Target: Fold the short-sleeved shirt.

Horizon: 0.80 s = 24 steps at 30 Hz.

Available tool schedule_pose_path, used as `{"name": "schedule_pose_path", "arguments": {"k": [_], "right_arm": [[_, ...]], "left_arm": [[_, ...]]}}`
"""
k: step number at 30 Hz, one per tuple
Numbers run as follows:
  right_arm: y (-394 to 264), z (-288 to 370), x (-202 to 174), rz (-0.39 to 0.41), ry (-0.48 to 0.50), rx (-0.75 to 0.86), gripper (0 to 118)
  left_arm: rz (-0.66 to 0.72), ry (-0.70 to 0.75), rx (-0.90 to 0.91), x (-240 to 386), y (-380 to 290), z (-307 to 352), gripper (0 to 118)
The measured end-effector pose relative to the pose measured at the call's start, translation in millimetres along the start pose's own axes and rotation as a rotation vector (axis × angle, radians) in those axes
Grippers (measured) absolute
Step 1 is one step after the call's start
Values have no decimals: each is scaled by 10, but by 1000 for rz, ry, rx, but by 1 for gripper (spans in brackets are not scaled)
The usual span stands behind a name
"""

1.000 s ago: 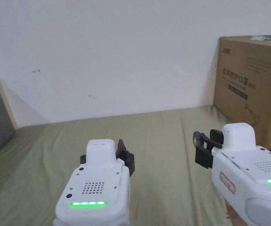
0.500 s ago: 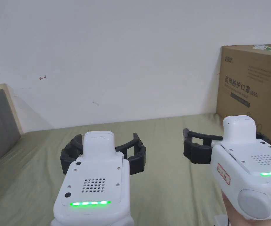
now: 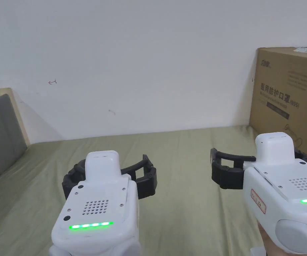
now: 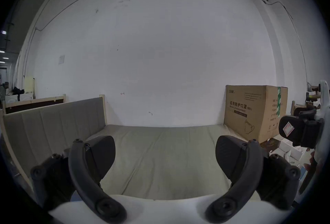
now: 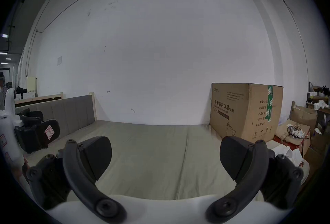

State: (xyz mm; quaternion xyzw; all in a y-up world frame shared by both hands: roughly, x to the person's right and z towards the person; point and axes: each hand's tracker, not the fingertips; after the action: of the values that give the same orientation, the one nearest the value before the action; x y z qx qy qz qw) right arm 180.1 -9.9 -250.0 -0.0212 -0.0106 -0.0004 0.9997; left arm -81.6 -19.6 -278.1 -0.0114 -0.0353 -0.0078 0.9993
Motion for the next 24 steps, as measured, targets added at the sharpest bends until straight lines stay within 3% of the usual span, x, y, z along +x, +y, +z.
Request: {"name": "schedule_pose_path", "arguments": {"k": [24], "right_arm": [[-90, -123, -198, 7, 61, -71, 118]], "left_arm": [[110, 23, -126, -245, -62, -189, 114]]}}
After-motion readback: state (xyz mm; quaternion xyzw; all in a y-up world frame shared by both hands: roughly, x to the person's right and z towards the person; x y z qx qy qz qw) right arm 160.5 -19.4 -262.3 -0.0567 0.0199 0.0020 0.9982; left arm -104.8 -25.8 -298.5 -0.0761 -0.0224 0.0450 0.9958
